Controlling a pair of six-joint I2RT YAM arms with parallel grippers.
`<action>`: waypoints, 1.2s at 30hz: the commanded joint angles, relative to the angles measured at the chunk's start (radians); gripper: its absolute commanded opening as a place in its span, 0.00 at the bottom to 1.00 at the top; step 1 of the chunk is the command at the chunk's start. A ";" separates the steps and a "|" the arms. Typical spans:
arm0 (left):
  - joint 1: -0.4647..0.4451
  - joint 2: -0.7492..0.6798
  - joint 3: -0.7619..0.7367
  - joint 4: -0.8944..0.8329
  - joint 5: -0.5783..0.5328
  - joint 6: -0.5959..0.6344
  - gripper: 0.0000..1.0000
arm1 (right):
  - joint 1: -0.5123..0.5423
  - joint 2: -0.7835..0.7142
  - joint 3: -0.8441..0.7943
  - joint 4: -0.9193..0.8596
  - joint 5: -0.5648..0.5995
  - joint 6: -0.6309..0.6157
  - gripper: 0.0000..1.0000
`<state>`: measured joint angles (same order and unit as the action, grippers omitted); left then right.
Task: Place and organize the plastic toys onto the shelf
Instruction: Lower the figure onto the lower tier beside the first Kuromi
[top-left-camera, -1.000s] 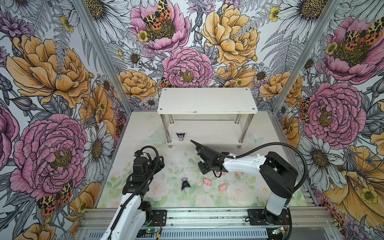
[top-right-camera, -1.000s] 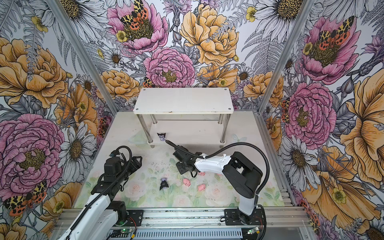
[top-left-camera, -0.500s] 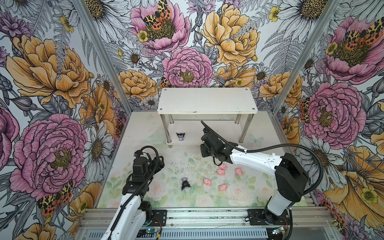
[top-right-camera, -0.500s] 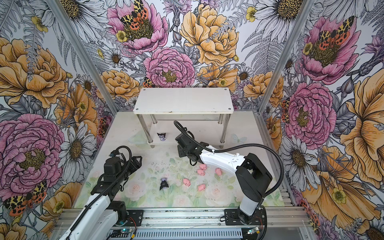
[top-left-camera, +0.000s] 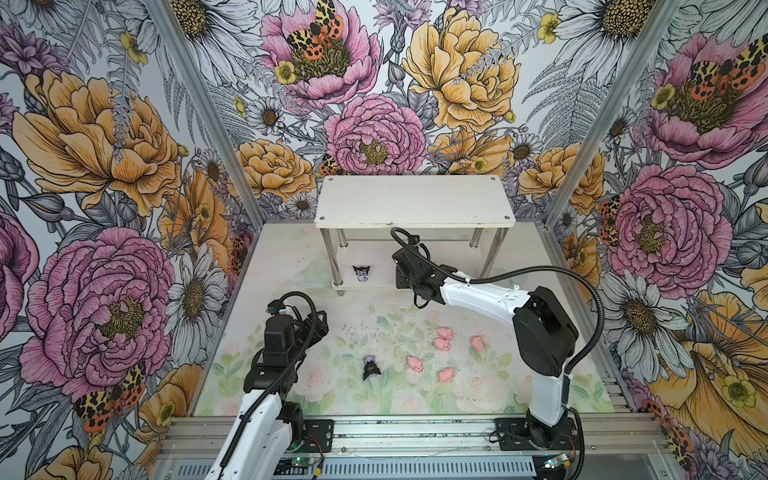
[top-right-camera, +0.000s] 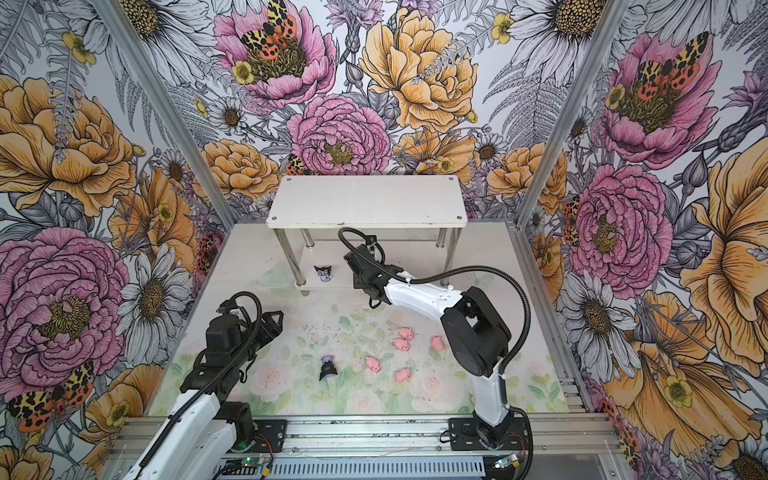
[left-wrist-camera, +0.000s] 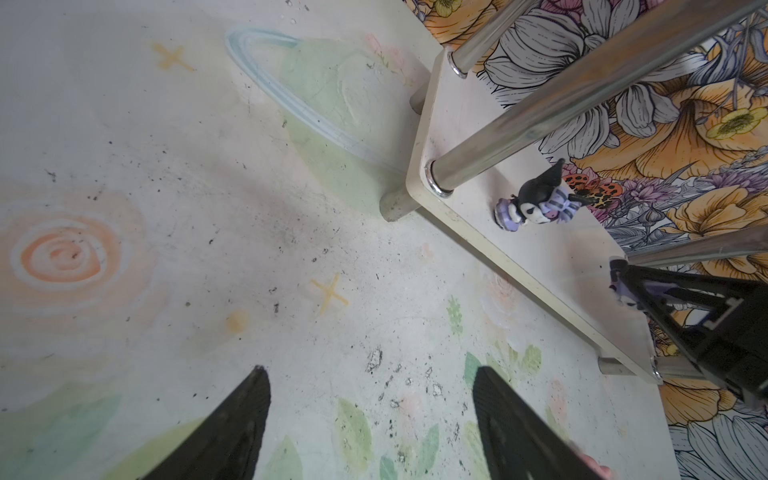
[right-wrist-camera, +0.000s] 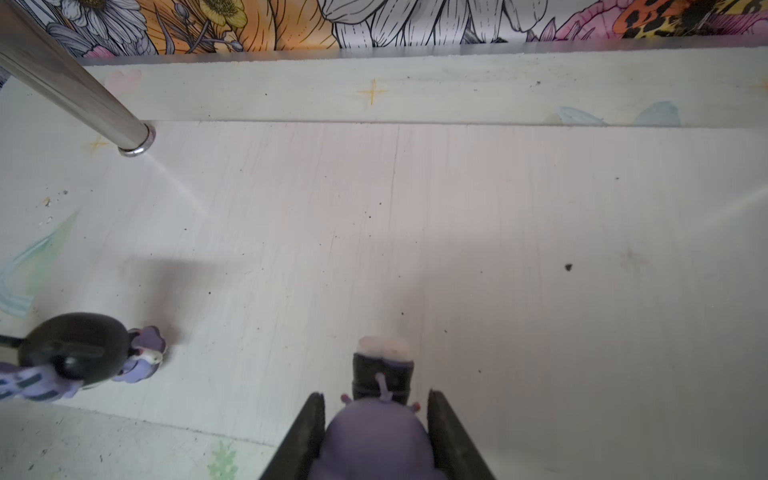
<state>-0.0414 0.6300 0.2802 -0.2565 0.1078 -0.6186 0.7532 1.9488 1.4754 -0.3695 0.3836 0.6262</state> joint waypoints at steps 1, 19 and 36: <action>0.009 -0.005 -0.007 0.022 0.023 0.020 0.79 | -0.003 0.027 0.058 0.009 0.015 0.033 0.21; 0.008 0.003 -0.007 0.026 0.023 0.020 0.80 | -0.002 0.109 0.097 0.000 -0.031 0.087 0.22; 0.008 0.012 -0.005 0.031 0.025 0.020 0.80 | 0.000 0.132 0.096 -0.005 -0.039 0.104 0.32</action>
<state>-0.0414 0.6441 0.2802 -0.2466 0.1181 -0.6182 0.7532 2.0518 1.5478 -0.3771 0.3439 0.7177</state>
